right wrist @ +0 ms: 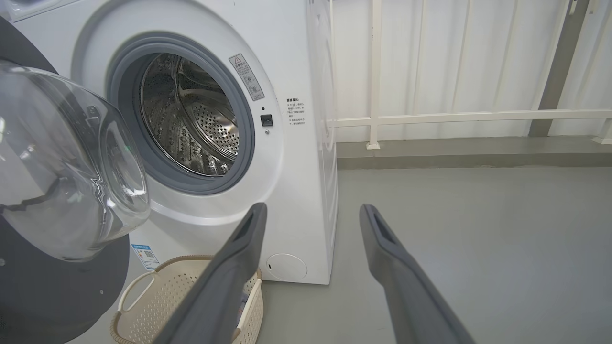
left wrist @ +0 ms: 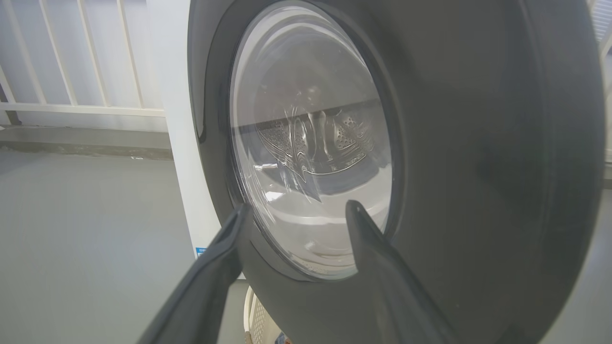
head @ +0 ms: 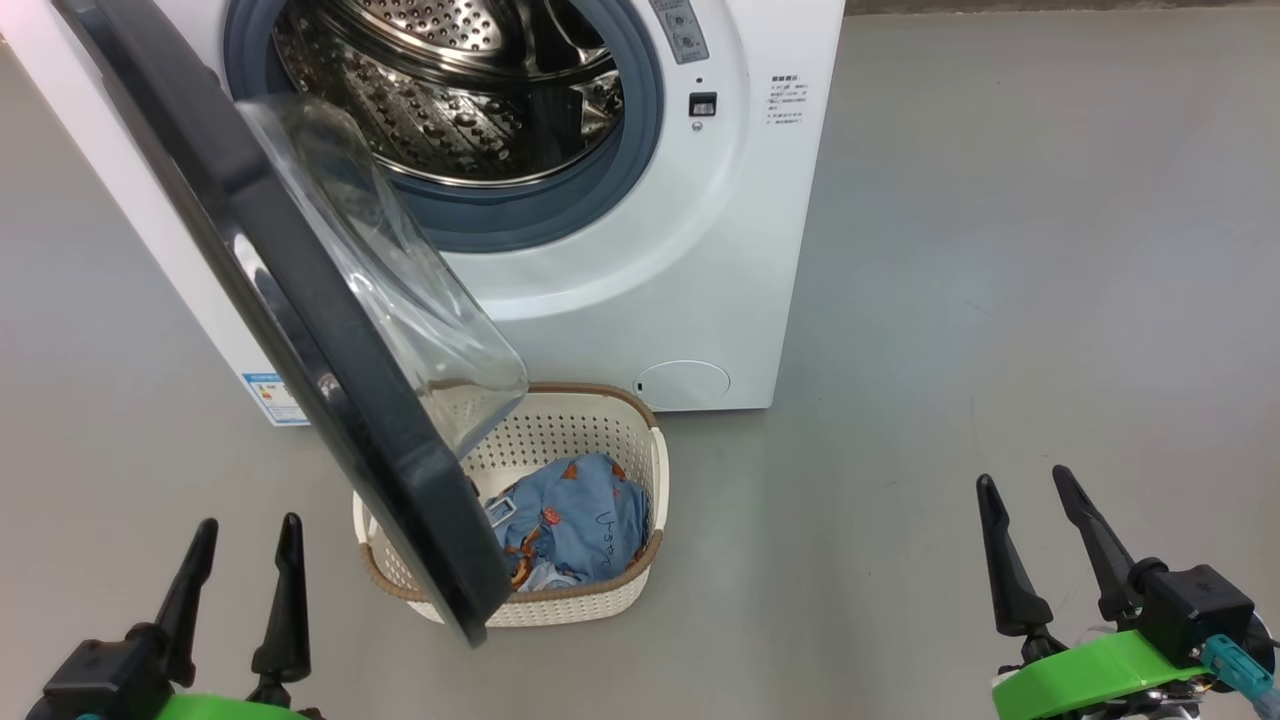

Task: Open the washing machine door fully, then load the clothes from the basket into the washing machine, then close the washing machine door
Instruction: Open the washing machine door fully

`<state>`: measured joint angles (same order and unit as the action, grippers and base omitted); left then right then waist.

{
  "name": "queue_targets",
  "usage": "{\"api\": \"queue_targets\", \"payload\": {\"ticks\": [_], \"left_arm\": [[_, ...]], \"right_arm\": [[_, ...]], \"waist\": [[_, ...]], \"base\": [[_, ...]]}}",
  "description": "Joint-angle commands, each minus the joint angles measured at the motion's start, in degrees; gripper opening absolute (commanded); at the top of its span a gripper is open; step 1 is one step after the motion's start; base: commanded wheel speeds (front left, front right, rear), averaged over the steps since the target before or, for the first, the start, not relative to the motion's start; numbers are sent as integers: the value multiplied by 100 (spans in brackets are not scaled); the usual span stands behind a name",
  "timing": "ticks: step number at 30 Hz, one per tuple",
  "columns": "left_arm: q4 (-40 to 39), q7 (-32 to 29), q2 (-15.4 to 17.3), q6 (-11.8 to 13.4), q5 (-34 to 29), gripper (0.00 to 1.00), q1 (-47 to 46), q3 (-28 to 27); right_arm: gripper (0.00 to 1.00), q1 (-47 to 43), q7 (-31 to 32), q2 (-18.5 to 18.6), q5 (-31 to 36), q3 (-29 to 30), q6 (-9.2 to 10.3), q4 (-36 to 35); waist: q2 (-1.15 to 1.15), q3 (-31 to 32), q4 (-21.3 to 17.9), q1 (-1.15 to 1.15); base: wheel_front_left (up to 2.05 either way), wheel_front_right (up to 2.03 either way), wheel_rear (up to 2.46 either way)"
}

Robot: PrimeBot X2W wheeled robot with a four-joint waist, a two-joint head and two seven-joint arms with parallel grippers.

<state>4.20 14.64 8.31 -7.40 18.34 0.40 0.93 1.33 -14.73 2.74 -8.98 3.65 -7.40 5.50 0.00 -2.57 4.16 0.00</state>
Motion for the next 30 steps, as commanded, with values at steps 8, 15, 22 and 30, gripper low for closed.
{"api": "queue_targets", "payload": {"ticks": [8,15,22,30], "left_arm": [[-65,36,125,-9,-84,100,-155,-148],[-37,36,134,-9,-82,100,-144,-120],[0,36,130,-9,-82,100,-108,-123],[5,36,130,-9,-88,100,-111,-127]], "right_arm": [[100,286,-27,14,46,-76,-9,-3],[100,300,-27,14,5,-102,-9,111],[100,258,-27,14,55,-148,-9,185],[100,212,-27,14,56,-222,-9,250]], "waist": [[0,14,25,0],[0,47,59,0],[0,96,40,0],[0,107,18,0]], "base": [[0,0,0],[0,0,0],[0,0,0],[0,0,0]]}}
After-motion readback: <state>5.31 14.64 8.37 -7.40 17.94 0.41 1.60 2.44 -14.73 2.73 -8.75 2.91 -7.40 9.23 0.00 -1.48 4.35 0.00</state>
